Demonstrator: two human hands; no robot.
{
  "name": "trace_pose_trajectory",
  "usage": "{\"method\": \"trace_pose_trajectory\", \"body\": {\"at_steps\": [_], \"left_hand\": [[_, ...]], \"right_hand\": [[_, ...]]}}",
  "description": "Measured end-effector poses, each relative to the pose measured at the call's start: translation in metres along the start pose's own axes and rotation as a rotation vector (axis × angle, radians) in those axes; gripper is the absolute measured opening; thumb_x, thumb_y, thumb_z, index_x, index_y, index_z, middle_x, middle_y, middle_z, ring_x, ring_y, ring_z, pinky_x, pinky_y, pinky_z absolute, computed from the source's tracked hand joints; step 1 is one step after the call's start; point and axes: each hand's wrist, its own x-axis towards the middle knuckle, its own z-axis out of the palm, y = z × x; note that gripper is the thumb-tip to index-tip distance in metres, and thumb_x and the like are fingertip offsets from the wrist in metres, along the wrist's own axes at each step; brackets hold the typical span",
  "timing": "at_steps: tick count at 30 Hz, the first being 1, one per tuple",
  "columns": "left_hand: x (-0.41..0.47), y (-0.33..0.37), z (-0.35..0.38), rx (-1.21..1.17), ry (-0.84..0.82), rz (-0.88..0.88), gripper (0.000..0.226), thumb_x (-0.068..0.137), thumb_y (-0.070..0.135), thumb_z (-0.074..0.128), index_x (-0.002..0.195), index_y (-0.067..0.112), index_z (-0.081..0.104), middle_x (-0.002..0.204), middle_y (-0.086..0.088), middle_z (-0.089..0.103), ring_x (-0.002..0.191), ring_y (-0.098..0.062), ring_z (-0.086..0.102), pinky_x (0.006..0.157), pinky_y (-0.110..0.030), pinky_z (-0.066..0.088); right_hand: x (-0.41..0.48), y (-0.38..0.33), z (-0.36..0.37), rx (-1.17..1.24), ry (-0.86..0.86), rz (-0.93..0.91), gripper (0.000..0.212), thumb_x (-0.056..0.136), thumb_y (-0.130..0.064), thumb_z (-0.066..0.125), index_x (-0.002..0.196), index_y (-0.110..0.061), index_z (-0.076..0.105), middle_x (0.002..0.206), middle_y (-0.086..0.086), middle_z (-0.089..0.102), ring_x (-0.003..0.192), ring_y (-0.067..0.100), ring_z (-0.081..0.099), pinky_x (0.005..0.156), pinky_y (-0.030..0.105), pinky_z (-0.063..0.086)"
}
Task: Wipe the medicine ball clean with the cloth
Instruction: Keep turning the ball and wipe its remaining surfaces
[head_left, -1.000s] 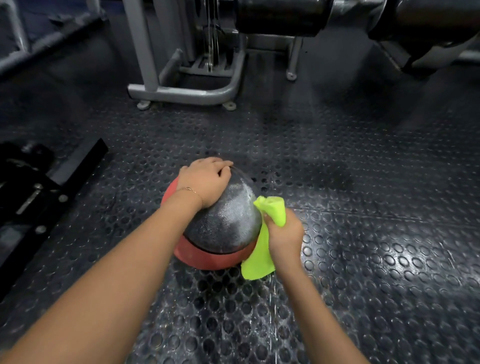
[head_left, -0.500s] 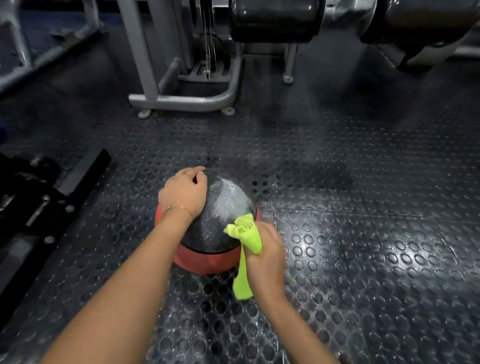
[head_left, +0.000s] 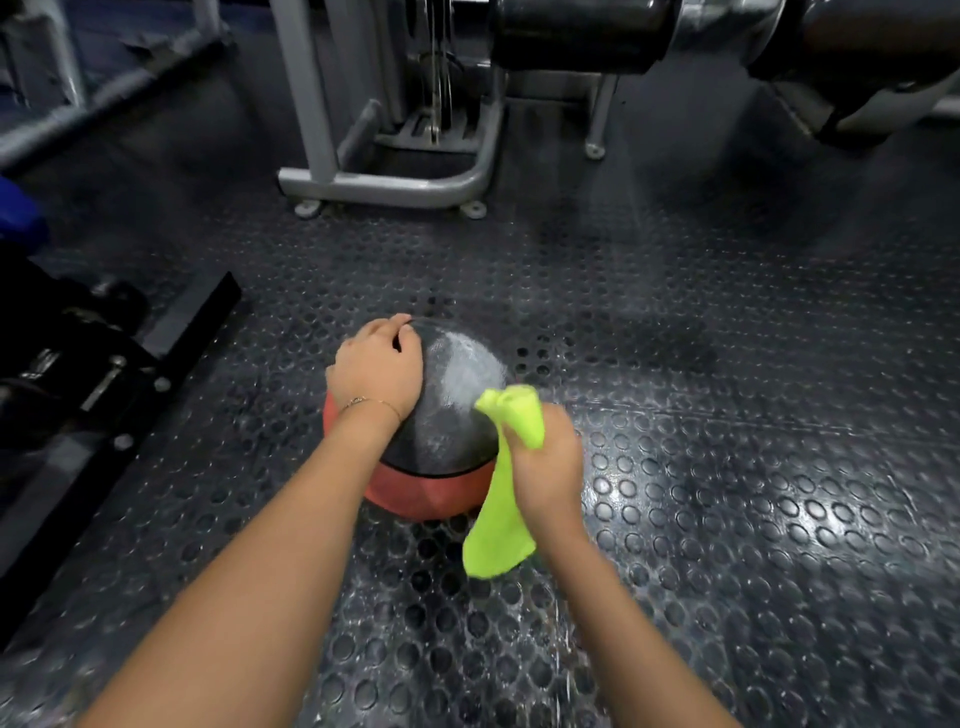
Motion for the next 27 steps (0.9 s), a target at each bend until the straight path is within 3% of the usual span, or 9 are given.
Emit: {"method": "trace_pose_trajectory", "body": {"at_steps": [3, 7, 9, 14, 18, 20, 24, 27], "left_hand": [[-0.004, 0.007, 0.003, 0.018, 0.017, -0.047, 0.041, 0.095, 0.035, 0.030, 0.128, 0.034, 0.054, 0.140, 0.009, 0.048, 0.127, -0.024, 0.044, 0.107, -0.044, 0.034], [-0.002, 0.012, 0.005, 0.030, 0.032, -0.054, 0.041, 0.095, 0.033, 0.031, 0.129, 0.033, 0.054, 0.141, 0.006, 0.047, 0.127, -0.026, 0.044, 0.106, -0.043, 0.035], [0.000, 0.011, 0.005, 0.039, 0.029, -0.034, 0.040, 0.095, 0.033, 0.031, 0.129, 0.033, 0.054, 0.142, 0.006, 0.047, 0.127, -0.026, 0.044, 0.105, -0.043, 0.036], [-0.006, 0.015, 0.010, 0.079, 0.030, -0.004, 0.040, 0.096, 0.035, 0.031, 0.131, 0.033, 0.051, 0.143, 0.005, 0.045, 0.129, -0.025, 0.041, 0.106, -0.042, 0.032], [-0.002, 0.015, 0.008, 0.081, 0.001, 0.044, 0.039, 0.095, 0.035, 0.033, 0.129, 0.035, 0.053, 0.142, 0.008, 0.046, 0.129, -0.024, 0.042, 0.106, -0.041, 0.033], [0.000, 0.014, 0.005, 0.073, -0.028, 0.091, 0.038, 0.096, 0.035, 0.033, 0.128, 0.036, 0.054, 0.141, 0.010, 0.047, 0.130, -0.021, 0.042, 0.105, -0.038, 0.034], [-0.003, 0.012, 0.003, 0.080, -0.058, 0.148, 0.038, 0.096, 0.036, 0.034, 0.128, 0.036, 0.055, 0.140, 0.012, 0.048, 0.130, -0.019, 0.042, 0.106, -0.037, 0.035], [-0.008, 0.014, 0.003, 0.097, -0.062, 0.177, 0.038, 0.096, 0.034, 0.034, 0.128, 0.037, 0.054, 0.140, 0.013, 0.047, 0.130, -0.017, 0.041, 0.106, -0.036, 0.035]], "right_hand": [[0.030, 0.001, 0.002, -0.098, 0.076, 0.107, 0.010, 0.085, -0.015, 0.060, 0.087, -0.007, 0.066, 0.093, 0.014, 0.063, 0.087, 0.032, 0.059, 0.070, 0.033, 0.040], [-0.014, -0.004, 0.007, -0.215, 0.023, -0.205, 0.024, 0.079, -0.004, 0.057, 0.099, -0.013, 0.065, 0.101, 0.001, 0.059, 0.092, 0.019, 0.051, 0.078, 0.030, 0.040], [-0.020, -0.005, 0.004, -0.200, -0.009, -0.283, 0.019, 0.080, -0.007, 0.059, 0.097, -0.014, 0.065, 0.098, -0.001, 0.058, 0.089, 0.014, 0.049, 0.075, 0.026, 0.038], [0.043, -0.002, -0.004, -0.153, 0.060, 0.033, 0.009, 0.086, -0.016, 0.059, 0.084, -0.008, 0.062, 0.088, 0.011, 0.057, 0.076, 0.022, 0.049, 0.061, 0.027, 0.025], [0.000, -0.004, -0.002, -0.193, -0.040, -0.220, 0.007, 0.080, -0.007, 0.056, 0.083, -0.012, 0.060, 0.087, 0.003, 0.053, 0.081, 0.020, 0.049, 0.070, 0.033, 0.039], [-0.013, -0.006, -0.008, -0.223, -0.105, -0.351, 0.007, 0.080, -0.009, 0.056, 0.085, -0.012, 0.060, 0.089, 0.002, 0.053, 0.083, 0.018, 0.048, 0.070, 0.030, 0.038], [0.035, -0.003, -0.012, -0.157, -0.032, -0.111, 0.011, 0.085, -0.016, 0.061, 0.084, -0.005, 0.063, 0.088, 0.008, 0.055, 0.069, 0.014, 0.047, 0.061, 0.024, 0.026], [0.039, 0.000, -0.012, -0.181, 0.023, -0.008, 0.010, 0.085, -0.015, 0.060, 0.084, -0.006, 0.062, 0.091, 0.011, 0.056, 0.075, 0.021, 0.051, 0.062, 0.026, 0.029]]}}
